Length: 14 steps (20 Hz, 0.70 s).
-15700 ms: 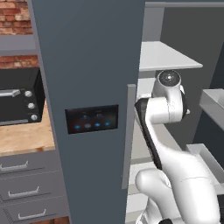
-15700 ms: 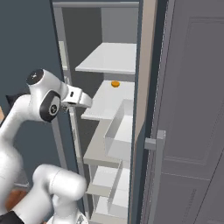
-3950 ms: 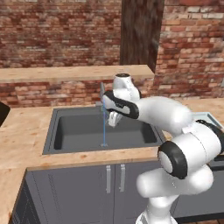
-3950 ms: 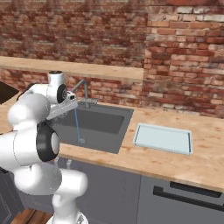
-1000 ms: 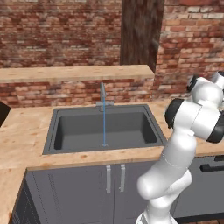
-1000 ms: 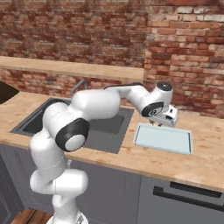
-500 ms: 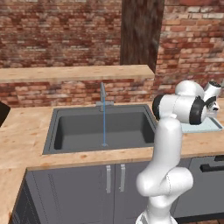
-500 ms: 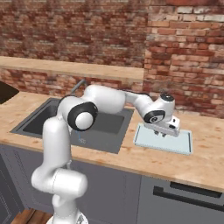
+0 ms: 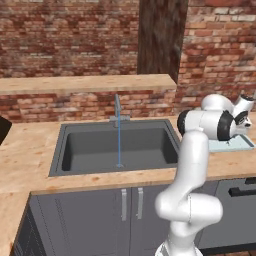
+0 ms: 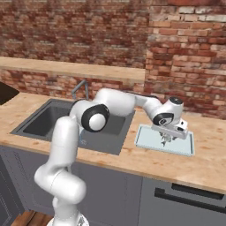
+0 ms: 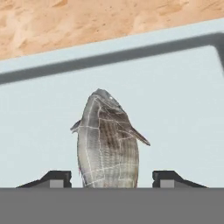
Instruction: Take the fish out of the fridge, briefly rinse it in the sink, and place it on the tray next to the sink.
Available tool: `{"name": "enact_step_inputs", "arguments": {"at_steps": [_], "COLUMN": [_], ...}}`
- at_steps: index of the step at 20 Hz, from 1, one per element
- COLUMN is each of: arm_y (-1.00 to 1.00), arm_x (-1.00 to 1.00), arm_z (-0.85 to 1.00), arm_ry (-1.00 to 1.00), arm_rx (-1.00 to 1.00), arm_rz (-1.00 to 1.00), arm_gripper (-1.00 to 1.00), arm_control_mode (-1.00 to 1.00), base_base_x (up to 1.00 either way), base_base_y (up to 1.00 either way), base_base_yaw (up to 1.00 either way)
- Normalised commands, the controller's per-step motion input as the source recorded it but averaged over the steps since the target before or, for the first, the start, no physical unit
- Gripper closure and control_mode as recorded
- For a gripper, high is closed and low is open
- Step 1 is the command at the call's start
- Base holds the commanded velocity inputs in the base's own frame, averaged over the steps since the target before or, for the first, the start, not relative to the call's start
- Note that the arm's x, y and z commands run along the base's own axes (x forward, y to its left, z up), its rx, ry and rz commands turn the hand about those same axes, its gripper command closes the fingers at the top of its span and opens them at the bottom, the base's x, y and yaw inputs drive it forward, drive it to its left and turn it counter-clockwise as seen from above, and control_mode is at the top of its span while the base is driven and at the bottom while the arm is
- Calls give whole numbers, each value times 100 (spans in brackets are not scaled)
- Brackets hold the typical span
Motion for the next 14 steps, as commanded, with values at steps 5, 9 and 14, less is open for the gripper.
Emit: {"name": "enact_step_inputs", "arguments": {"at_steps": [5,9,14], "arm_y": [-2,63,100], "arm_x": [1,-45,-71], "arm_z": [5,23,9], "arm_ry": [-3,-12,-10], "arm_rx": [-1,-4,-18], "arm_rz": [-2,1,7], "arm_gripper": [-100,-100,-100], "arm_control_mode": [-100,-100,-100], "base_base_x": [0,0,0], "base_base_y": [0,0,0], "base_base_yaw": [0,0,0]}}
